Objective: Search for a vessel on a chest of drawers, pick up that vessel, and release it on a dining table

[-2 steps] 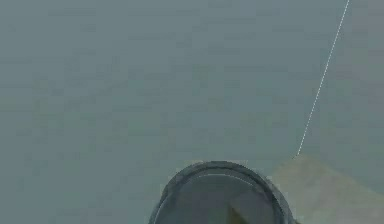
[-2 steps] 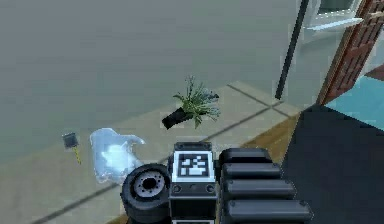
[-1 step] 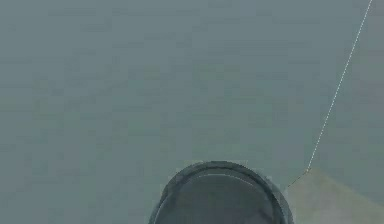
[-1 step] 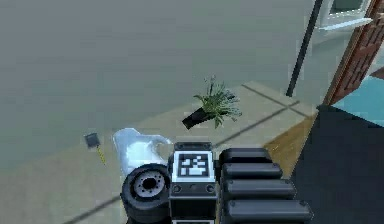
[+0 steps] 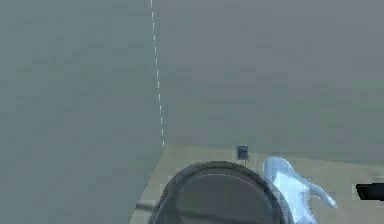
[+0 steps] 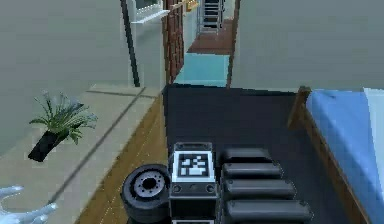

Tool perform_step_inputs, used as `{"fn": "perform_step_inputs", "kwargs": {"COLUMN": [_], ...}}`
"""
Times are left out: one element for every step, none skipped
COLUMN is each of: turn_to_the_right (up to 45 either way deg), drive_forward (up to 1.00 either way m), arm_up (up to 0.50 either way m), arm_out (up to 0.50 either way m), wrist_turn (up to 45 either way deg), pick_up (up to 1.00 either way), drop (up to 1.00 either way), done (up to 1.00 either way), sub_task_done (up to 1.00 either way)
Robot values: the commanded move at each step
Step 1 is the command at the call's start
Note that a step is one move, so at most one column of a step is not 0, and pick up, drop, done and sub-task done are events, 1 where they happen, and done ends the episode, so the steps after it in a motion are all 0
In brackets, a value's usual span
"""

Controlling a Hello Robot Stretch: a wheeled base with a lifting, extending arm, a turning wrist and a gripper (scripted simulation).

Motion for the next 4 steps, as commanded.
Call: {"fn": "perform_step_inputs", "kwargs": {"turn_to_the_right": [45.0, 45.0, 3.0, 12.0], "drive_forward": [0.0, 0.0, 0.0, 0.0], "arm_up": [0.0, 0.0, 0.0, 0.0], "arm_out": [0.0, 0.0, 0.0, 0.0], "wrist_turn": [0.0, 0.0, 0.0, 0.0], "pick_up": [0.0, 0.0, 0.0, 0.0], "drop": [0.0, 0.0, 0.0, 0.0], "done": [0.0, 0.0, 0.0, 0.0], "sub_task_done": [0.0, 0.0, 0.0, 0.0]}}
